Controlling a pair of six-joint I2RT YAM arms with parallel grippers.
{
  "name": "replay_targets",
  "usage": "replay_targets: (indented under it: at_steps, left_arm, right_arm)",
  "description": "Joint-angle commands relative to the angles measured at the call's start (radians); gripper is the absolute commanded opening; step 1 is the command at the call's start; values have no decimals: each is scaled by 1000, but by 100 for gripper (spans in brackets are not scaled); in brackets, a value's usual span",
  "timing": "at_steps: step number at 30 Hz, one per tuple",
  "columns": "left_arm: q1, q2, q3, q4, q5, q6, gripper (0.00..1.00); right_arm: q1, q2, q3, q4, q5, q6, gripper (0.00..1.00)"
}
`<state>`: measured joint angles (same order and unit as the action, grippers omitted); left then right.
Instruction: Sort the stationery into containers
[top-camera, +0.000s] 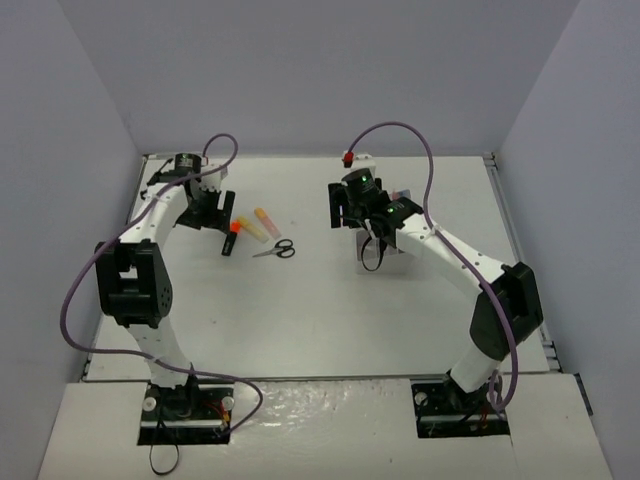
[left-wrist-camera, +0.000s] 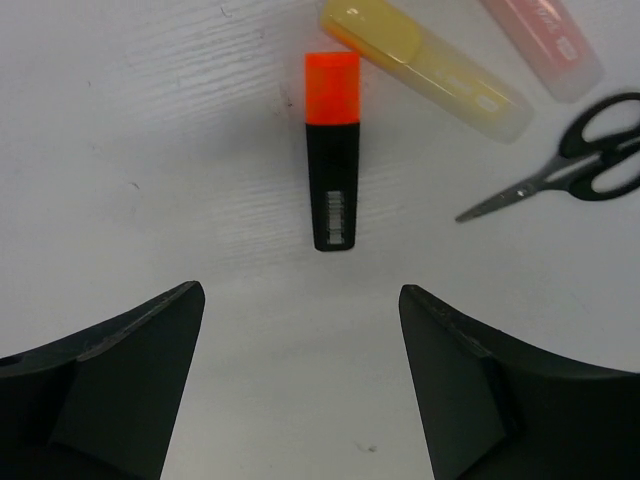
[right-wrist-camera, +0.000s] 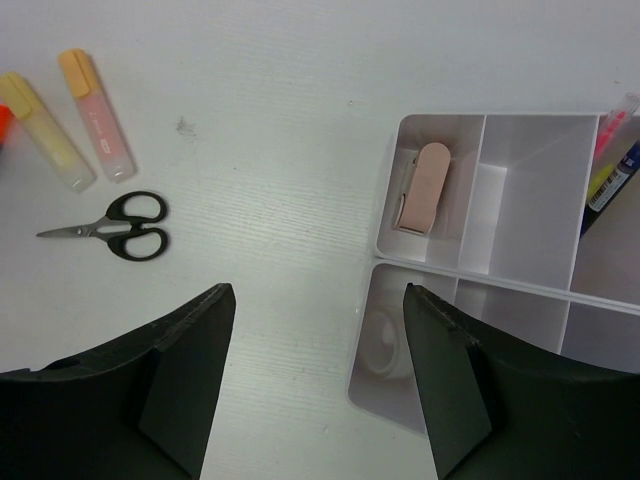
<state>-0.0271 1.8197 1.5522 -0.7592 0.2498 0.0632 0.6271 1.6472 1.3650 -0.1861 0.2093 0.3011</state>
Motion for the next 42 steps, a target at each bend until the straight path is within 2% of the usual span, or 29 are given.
replay_targets:
  at_steps: [1, 5, 10, 15, 19, 22, 24, 25, 28, 32, 38, 42]
  left_arm:
    - [-30, 71, 75, -2, -96, 50, 76]
    - [-38, 125, 80, 15, -47, 40, 81]
    - [-67, 186, 47, 66, -185, 40, 82]
    - [-106, 234, 38, 69, -241, 57, 77]
    - [-129, 240, 14, 78, -241, 67, 60]
    - [-130, 255, 17, 73, -239, 65, 37]
    - [-129, 265, 25, 60, -234, 63, 16]
    - [-129, 266, 26, 57, -232, 62, 15]
    - [-116, 254, 36, 20, -178, 50, 0]
    - [-100, 178, 36, -11, -122, 30, 0]
    - [-87, -35, 90, -61, 51, 25, 0]
    - [-90, -146, 136, -66, 166, 9, 0]
  right_arm:
    - [8, -53, 22, 19, -8, -19, 65]
    - [6, -78, -12, 17, -2, -14, 65]
    - [6, -92, -29, 17, 6, -16, 64]
    - [6, -93, -27, 17, 1, -17, 64]
    - [5, -93, -27, 17, 2, -20, 63]
    - [3, -94, -27, 17, 2, -24, 63]
    - [3, -95, -26, 17, -1, -27, 63]
    - [3, -95, -26, 17, -1, -27, 63]
    - [3, -100, -26, 17, -9, -28, 63]
    - [1, -98, -9, 19, -85, -53, 64]
    - [-13, 0, 149, 36, -458, 1, 68]
    - [-5, 92, 266, 113, -607, 128, 69]
